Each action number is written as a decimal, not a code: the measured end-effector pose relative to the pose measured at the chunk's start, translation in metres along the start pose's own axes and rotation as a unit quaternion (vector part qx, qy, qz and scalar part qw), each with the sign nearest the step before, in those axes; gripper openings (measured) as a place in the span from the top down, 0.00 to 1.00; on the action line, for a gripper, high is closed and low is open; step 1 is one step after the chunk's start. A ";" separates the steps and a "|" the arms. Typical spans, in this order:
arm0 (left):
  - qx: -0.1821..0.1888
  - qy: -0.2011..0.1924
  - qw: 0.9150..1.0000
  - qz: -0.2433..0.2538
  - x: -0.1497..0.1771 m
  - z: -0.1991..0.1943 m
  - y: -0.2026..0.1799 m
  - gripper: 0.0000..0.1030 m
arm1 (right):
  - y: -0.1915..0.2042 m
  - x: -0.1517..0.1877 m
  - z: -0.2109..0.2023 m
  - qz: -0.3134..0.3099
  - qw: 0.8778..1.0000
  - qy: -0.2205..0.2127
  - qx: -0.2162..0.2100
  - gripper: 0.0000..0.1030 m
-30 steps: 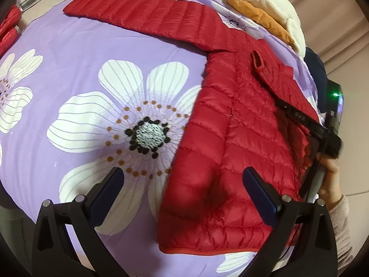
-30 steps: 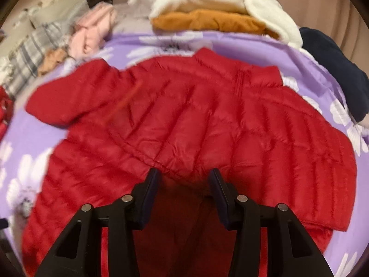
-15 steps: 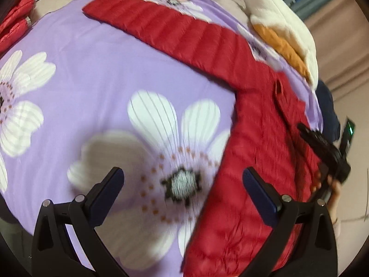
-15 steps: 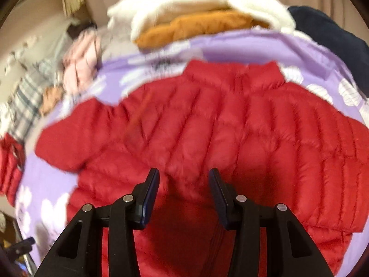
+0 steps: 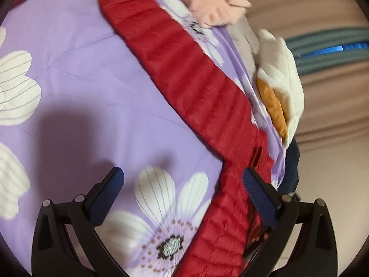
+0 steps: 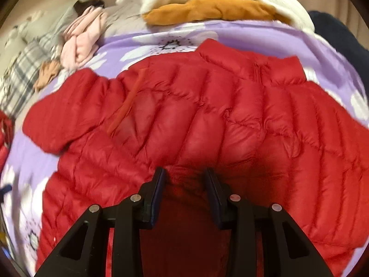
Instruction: Fold large clothes
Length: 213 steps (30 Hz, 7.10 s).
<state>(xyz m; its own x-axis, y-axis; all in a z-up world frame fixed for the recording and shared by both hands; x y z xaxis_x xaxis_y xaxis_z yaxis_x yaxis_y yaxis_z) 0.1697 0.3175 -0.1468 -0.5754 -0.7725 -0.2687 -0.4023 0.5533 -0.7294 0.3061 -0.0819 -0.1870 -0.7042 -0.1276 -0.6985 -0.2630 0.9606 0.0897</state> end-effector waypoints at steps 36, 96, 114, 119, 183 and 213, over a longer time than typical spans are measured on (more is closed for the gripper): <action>-0.072 -0.110 0.984 -0.120 -0.127 0.066 0.042 0.79 | -0.061 0.077 -0.160 0.104 0.991 -0.087 -0.010 0.62; -0.092 -0.035 0.921 0.377 0.161 0.004 -0.080 0.32 | -0.087 0.003 -0.022 0.259 0.959 -0.034 -0.112 0.70; -0.086 -0.005 0.925 0.370 0.176 0.005 -0.078 0.32 | -0.135 0.072 -0.156 0.260 0.959 -0.099 -0.048 0.90; -0.083 0.004 0.923 0.376 0.181 0.011 -0.085 0.32 | -0.165 0.095 -0.133 0.308 0.949 -0.053 -0.029 0.89; 0.060 0.156 0.968 0.190 0.217 -0.002 -0.028 0.20 | -0.134 0.236 -0.194 0.340 0.934 -0.008 -0.108 0.52; 0.045 0.172 0.963 0.201 0.254 -0.005 -0.027 0.61 | -0.111 0.245 -0.200 0.319 0.943 -0.027 -0.088 0.70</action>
<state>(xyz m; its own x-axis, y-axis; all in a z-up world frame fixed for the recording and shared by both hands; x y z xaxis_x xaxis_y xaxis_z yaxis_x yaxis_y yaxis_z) 0.0307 0.1084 -0.1921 -0.8802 -0.3437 -0.3273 -0.0436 0.7454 -0.6652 0.0313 -0.2685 -0.2260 -0.7226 0.4801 -0.4973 0.0943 0.7812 0.6172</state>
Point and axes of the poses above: each gripper's, at about its wrist camera, not at the fingertips, and z roughly the way its jaws point, y to its left, x to its underside, the point moved 2 cm from there along z, roughly the way its jaws point, and after that the axes turned 8 degrees about -y, right-handed, at the moved point
